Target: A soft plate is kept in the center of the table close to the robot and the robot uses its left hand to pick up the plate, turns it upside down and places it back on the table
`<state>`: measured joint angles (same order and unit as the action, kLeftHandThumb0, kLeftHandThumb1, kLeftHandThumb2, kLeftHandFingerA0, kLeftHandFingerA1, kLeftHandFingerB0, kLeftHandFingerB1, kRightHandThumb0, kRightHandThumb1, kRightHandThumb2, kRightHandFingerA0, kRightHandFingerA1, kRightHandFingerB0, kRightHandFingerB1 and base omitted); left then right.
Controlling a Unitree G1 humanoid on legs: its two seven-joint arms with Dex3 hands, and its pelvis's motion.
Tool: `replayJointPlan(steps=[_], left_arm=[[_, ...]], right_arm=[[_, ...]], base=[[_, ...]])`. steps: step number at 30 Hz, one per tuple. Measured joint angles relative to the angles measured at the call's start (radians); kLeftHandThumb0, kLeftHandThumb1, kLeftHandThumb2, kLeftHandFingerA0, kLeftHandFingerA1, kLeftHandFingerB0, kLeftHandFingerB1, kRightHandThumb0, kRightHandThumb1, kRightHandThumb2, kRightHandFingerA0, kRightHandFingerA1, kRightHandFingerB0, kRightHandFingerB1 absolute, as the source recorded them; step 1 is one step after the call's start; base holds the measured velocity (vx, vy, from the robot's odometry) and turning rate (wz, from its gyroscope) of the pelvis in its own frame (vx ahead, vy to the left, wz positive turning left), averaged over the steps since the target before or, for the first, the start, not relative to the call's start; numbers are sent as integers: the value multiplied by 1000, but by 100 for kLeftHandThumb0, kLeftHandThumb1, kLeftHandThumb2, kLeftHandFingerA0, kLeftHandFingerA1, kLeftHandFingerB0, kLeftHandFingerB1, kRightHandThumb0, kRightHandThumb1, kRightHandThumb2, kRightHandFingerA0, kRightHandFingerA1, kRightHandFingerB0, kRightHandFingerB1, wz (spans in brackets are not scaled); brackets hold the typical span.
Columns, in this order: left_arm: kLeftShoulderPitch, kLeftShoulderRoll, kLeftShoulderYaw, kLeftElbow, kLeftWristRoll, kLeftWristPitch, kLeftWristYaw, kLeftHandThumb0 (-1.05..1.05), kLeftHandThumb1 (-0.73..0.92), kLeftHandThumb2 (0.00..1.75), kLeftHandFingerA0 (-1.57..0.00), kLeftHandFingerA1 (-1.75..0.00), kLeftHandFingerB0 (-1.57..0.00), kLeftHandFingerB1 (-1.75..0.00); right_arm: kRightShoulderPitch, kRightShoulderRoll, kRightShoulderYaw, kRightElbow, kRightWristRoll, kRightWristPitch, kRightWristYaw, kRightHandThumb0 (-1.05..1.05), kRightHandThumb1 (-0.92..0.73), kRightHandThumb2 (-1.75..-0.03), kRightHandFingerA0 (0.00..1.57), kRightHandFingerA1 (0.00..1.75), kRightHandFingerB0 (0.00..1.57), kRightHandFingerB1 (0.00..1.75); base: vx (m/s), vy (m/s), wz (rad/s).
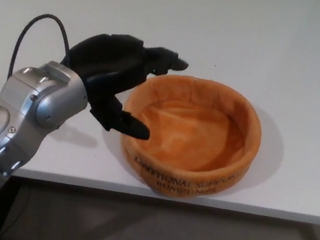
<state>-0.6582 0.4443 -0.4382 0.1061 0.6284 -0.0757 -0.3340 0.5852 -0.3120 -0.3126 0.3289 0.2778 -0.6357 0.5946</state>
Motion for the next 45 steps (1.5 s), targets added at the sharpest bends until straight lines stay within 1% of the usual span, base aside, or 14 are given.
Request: replayJointPlan(steps=[5,8,9,10,18,19,20,24,25,31,34,40,44,45], left_arm=[[-3,0,-39,17,48,0,0,-90,59,60,-26,-32,-24,-28],[-5,-6,-59,30,73,-1,1,-91,60,60,-26,-34,-25,-28],[-5,-7,-62,32,77,-1,1,-91,60,60,-26,-34,-25,-28],[-6,-10,-67,35,83,-2,2,-90,60,60,-28,-34,-26,-29],[-6,-39,-119,71,137,-9,22,-91,63,61,-28,-34,-25,-29],[-6,-47,-125,81,144,-10,26,-96,54,70,-25,-38,-22,-32],[-7,-52,-127,88,148,-11,28,-92,64,61,-26,-36,-24,-28],[-8,-93,-132,114,160,-11,44,-92,64,61,-26,-38,-24,-28],[-9,-102,-132,117,165,-11,50,-90,63,60,-26,-36,-25,-28],[-14,-133,-132,134,178,-11,61,-90,63,60,-27,-36,-25,-28],[-15,-141,-135,141,186,-11,63,-92,64,60,-27,-37,-25,-28],[-21,-144,-140,148,195,-15,69,-91,64,61,-27,-36,-26,-29],[-36,-144,-139,159,194,-16,68,-90,64,61,-27,-36,-26,-29],[-39,-143,-139,160,194,-17,68,-90,64,61,-27,-36,-26,-29]], right_arm=[[10,0,0,-26,1,20,-1,-77,-92,-71,30,36,12,22],[-3,-1,0,-13,-2,23,-2,-76,-92,-71,30,39,13,24],[-3,-1,0,-16,-2,25,-3,-77,-75,-107,24,51,7,36],[-1,-1,0,-23,-1,27,-3,-76,-92,-69,29,37,14,23],[-8,-1,0,-8,-6,33,-1,-77,-92,-70,30,35,13,23],[-11,-1,0,-6,-6,33,-1,-77,-92,-70,29,34,12,23],[-13,-1,0,-4,-7,33,-1,-78,-92,-69,30,35,14,24],[-28,-6,0,-6,-11,34,-2,-75,-92,-69,30,35,14,24],[-32,-6,1,-13,-11,35,-3,-75,-92,-72,23,37,8,22],[-27,-11,11,-57,-2,42,13,-76,-92,-72,21,39,8,21],[-18,-15,11,-86,4,50,20,-75,-92,-73,21,37,7,21],[22,-17,11,-166,5,88,22,-75,-92,-72,20,37,7,21],[39,-18,10,-196,5,110,21,-75,-92,-71,23,37,10,23],[43,-17,10,-203,5,115,20,-73,-92,-72,22,37,9,22]], base=[[0,0,0],[0,0,0],[0,0,0],[0,0,0],[0,0,0],[0,0,0],[0,0,0],[0,0,0],[0,0,0],[0,0,0],[0,0,0],[0,0,0],[0,0,0],[0,0,0]])
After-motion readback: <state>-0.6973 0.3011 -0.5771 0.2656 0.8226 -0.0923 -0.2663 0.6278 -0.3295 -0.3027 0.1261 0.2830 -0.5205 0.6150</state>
